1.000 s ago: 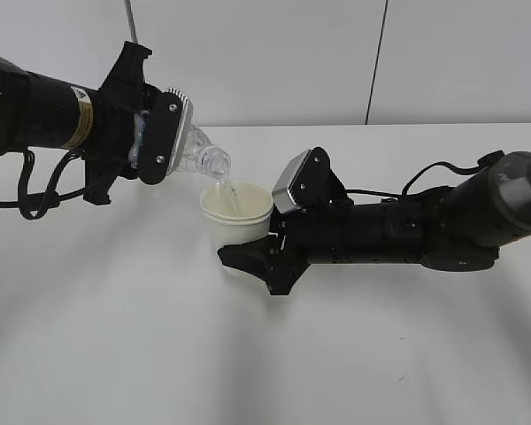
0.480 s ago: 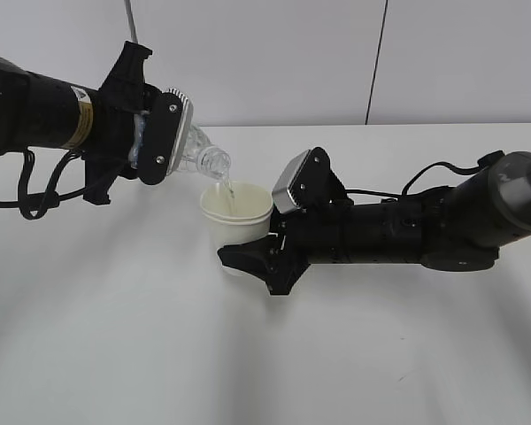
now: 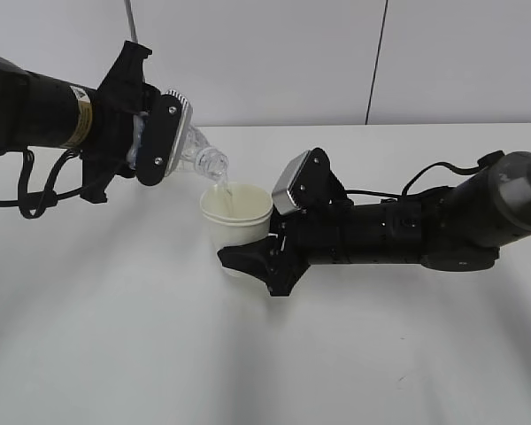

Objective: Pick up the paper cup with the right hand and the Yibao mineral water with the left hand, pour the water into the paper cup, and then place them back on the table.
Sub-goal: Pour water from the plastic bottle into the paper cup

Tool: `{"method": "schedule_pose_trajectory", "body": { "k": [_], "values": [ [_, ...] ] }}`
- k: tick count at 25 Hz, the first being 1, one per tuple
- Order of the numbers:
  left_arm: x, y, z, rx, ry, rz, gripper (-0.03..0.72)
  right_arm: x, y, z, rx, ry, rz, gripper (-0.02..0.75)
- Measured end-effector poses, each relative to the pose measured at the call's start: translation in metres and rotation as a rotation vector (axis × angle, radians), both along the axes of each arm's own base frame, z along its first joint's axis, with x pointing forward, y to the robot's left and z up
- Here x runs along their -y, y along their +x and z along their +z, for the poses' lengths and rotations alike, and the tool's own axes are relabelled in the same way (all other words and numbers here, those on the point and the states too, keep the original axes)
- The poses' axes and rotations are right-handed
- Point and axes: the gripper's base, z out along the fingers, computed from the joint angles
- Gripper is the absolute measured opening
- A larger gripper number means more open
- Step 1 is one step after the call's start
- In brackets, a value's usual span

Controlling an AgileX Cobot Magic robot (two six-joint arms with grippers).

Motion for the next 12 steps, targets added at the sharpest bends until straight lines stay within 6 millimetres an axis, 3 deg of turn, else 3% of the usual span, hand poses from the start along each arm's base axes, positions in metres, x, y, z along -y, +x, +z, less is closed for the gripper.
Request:
{"method": "schedule_pose_trajectory", "body": {
  "k": [12],
  "values": [
    [-0.0004, 0.0002, 0.0001, 0.003, 0.004, 0.002, 0.382, 0.0000, 0.0000, 0.0000, 0.000, 0.000, 0.000, 0.521]
  ]
}}
